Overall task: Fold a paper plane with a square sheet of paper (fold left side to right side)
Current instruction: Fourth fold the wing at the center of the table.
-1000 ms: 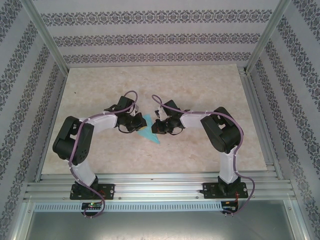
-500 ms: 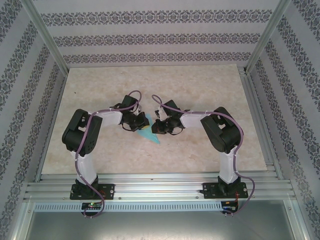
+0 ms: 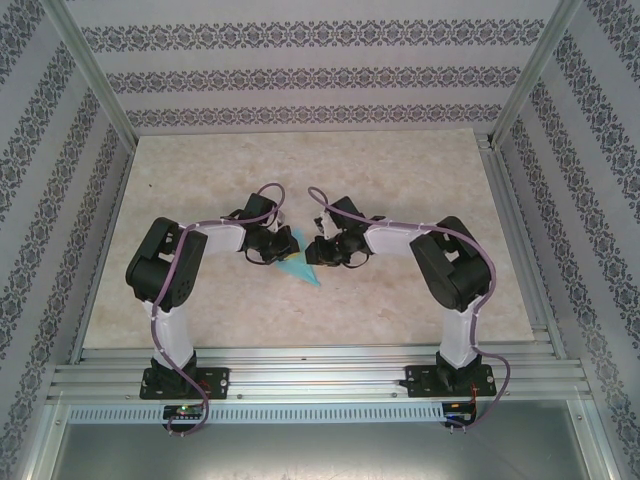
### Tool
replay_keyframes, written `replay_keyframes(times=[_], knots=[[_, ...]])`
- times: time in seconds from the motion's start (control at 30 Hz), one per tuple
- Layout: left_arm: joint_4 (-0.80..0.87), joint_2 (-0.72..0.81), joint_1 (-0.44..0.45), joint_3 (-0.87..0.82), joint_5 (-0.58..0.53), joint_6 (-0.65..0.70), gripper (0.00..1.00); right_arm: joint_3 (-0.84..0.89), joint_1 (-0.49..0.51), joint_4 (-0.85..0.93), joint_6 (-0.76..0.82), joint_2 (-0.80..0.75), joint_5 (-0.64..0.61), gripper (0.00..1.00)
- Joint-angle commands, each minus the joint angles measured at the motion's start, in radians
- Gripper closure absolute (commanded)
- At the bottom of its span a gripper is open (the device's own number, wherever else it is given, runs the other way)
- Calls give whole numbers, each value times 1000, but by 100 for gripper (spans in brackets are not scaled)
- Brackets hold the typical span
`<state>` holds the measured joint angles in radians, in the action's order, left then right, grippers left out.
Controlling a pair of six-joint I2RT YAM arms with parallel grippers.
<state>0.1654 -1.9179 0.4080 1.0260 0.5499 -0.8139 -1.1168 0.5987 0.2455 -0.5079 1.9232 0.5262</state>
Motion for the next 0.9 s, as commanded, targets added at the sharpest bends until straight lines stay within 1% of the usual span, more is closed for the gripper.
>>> replay_keyframes(times=[0.0, 0.07, 0.17, 0.37, 0.57, 0.87], knots=[[56, -56, 16, -66, -82, 28, 93, 19, -16, 70, 30, -114, -65, 76], [55, -56, 15, -70, -83, 28, 93, 43, -13, 51, 13, -145, -44, 76], [55, -55, 16, -68, -81, 28, 93, 81, 11, -29, -46, -153, 19, 79], [61, -53, 15, -63, -82, 31, 93, 89, 59, -116, -98, -81, 72, 80], [64, -50, 16, -60, -82, 33, 93, 97, 69, -125, -110, -34, 80, 80], [78, -49, 15, -43, -86, 39, 94, 155, 72, -114, -107, -51, 72, 80]])
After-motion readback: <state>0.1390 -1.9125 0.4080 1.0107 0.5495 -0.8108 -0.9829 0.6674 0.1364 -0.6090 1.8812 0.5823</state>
